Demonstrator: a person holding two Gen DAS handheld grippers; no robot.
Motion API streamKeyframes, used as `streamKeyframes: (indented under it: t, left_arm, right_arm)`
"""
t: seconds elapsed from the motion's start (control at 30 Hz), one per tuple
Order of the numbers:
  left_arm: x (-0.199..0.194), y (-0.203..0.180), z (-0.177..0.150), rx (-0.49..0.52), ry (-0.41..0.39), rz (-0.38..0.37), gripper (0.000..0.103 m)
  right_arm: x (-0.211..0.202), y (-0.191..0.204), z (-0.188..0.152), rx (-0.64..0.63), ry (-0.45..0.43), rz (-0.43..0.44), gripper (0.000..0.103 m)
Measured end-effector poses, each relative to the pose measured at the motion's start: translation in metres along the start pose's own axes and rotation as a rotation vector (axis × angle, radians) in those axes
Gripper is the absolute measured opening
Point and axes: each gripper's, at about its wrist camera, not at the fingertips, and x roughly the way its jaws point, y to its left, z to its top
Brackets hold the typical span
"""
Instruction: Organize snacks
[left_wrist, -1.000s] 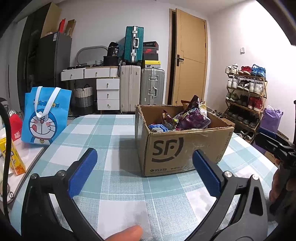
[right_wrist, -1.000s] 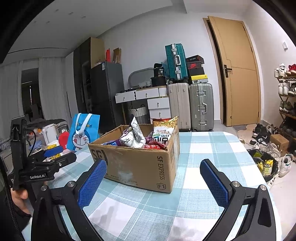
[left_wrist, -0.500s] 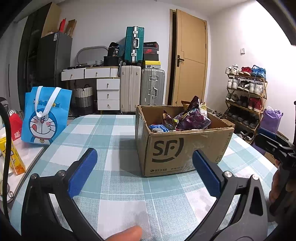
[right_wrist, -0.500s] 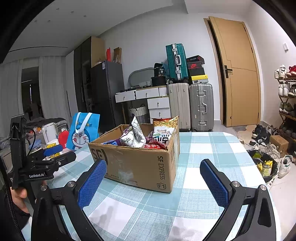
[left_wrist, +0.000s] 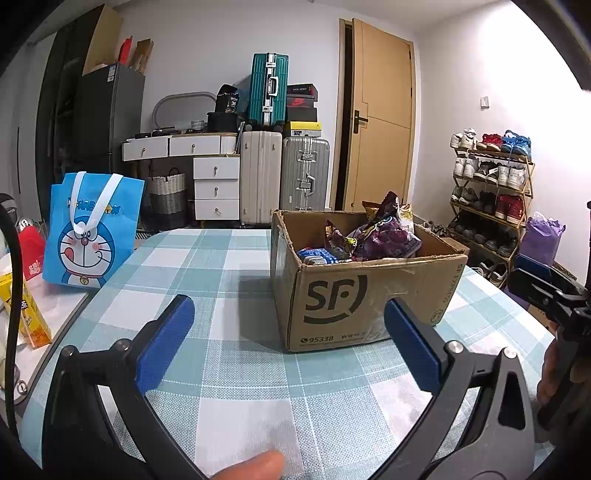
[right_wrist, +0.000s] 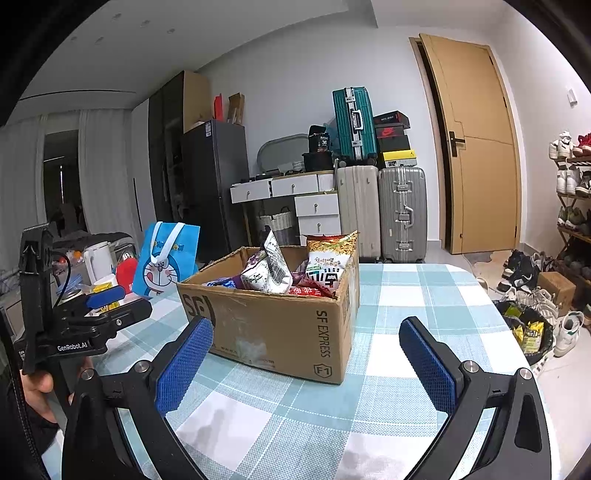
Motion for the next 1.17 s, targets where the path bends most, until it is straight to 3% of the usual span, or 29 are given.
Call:
streamKeyframes:
  t: [1.17]
  left_arm:
    - [0.0003,0.0008,0.0003,0.003,-0.002,0.005,0.103]
  right_arm:
    - [0.0003,-0.001,-0.0013,-0.011,0.003,0.003,0.103]
